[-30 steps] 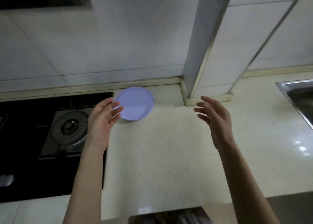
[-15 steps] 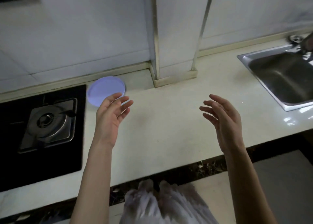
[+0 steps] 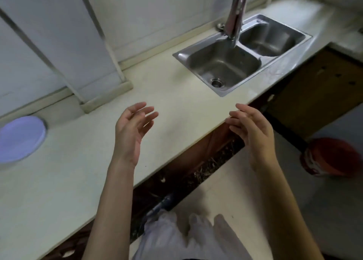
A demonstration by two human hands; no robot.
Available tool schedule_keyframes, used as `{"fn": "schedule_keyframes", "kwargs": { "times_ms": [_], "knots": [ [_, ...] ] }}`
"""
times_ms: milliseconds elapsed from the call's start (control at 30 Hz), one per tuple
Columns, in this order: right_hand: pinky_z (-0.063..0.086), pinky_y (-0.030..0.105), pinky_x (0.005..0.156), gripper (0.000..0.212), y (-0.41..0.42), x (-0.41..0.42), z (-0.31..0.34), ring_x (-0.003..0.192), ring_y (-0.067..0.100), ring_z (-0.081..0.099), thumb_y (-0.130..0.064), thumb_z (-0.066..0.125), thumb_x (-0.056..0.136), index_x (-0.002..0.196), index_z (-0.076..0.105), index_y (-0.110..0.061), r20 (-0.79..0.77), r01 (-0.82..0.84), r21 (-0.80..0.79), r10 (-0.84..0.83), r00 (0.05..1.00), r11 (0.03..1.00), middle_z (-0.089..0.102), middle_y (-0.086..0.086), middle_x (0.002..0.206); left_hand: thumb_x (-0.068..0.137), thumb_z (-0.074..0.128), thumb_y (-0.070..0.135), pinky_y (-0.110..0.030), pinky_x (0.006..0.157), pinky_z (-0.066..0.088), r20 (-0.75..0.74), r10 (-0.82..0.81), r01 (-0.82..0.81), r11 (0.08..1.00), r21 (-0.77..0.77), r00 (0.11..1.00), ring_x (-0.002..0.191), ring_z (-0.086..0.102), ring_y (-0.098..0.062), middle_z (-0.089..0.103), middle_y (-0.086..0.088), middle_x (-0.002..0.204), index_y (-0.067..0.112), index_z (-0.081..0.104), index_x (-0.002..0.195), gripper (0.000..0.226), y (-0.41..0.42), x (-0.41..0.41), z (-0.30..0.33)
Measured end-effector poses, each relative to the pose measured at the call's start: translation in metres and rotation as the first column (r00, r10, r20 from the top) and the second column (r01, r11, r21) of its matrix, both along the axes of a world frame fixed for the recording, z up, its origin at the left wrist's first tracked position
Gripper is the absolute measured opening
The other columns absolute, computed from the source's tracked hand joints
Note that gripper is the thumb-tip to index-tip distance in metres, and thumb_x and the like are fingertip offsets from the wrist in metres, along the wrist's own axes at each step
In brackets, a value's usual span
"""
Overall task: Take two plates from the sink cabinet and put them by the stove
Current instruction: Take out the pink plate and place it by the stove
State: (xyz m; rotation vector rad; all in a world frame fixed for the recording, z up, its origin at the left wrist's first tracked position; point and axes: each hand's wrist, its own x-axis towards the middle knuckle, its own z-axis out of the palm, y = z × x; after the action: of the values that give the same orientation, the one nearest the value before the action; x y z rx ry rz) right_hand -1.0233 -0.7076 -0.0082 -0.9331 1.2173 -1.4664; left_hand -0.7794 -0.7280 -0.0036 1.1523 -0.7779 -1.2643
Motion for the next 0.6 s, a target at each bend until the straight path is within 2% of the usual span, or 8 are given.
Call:
{"fn": "schedule_keyframes", "kwargs": {
  "times_ms": [167, 367, 467, 600],
  "knots": [
    [0.053, 0.017, 0.073, 0.021, 0.020, -0.077, -0.006, 0.084, 0.011, 0.068, -0.013, 0.050, 0.092, 0.099, 0.066, -0.026, -0.019, 0.198, 0.025, -0.197, 0.980, 0.980, 0.069, -0.003, 0.091, 0.092, 0.043, 0.005, -0.016, 0.071, 0.052, 0.045, -0.187, 0.186, 0.982, 0.036, 0.981, 0.082, 0.071, -0.008, 0.072, 0.006, 0.087, 0.021, 0.062, 0.094, 0.025, -0.019, -0.087, -0.005],
    [0.052, 0.015, 0.071, 0.021, 0.035, -0.158, -0.020, 0.080, 0.005, 0.067, -0.013, 0.052, 0.091, 0.098, 0.066, -0.028, -0.014, 0.373, 0.060, -0.373, 0.928, 0.926, 0.068, -0.003, 0.092, 0.091, 0.046, 0.007, -0.015, 0.070, 0.054, 0.045, -0.391, 0.388, 0.920, 0.061, 0.919, 0.085, 0.071, -0.008, 0.074, 0.008, 0.086, 0.022, 0.063, 0.093, 0.023, -0.047, -0.195, -0.012],
    [0.052, 0.016, 0.072, 0.021, 0.031, -0.197, -0.023, 0.079, 0.006, 0.067, -0.013, 0.052, 0.091, 0.095, 0.066, -0.029, -0.003, 0.427, 0.051, -0.427, 0.904, 0.903, 0.067, -0.001, 0.091, 0.091, 0.048, 0.009, -0.015, 0.072, 0.055, 0.049, -0.452, 0.449, 0.892, 0.058, 0.891, 0.089, 0.071, -0.010, 0.075, 0.009, 0.085, 0.024, 0.064, 0.093, 0.021, -0.064, -0.241, -0.015],
    [0.053, 0.018, 0.074, 0.025, 0.011, -0.253, -0.033, 0.080, 0.007, 0.067, -0.014, 0.051, 0.091, 0.093, 0.067, -0.033, -0.011, 0.486, 0.055, -0.486, 0.874, 0.872, 0.072, -0.009, 0.084, 0.091, 0.049, 0.009, -0.019, 0.076, 0.052, 0.031, -0.494, 0.491, 0.869, 0.064, 0.869, 0.087, 0.071, -0.010, 0.075, 0.010, 0.083, 0.024, 0.064, 0.091, 0.021, -0.094, -0.300, -0.024]
  ]
}}
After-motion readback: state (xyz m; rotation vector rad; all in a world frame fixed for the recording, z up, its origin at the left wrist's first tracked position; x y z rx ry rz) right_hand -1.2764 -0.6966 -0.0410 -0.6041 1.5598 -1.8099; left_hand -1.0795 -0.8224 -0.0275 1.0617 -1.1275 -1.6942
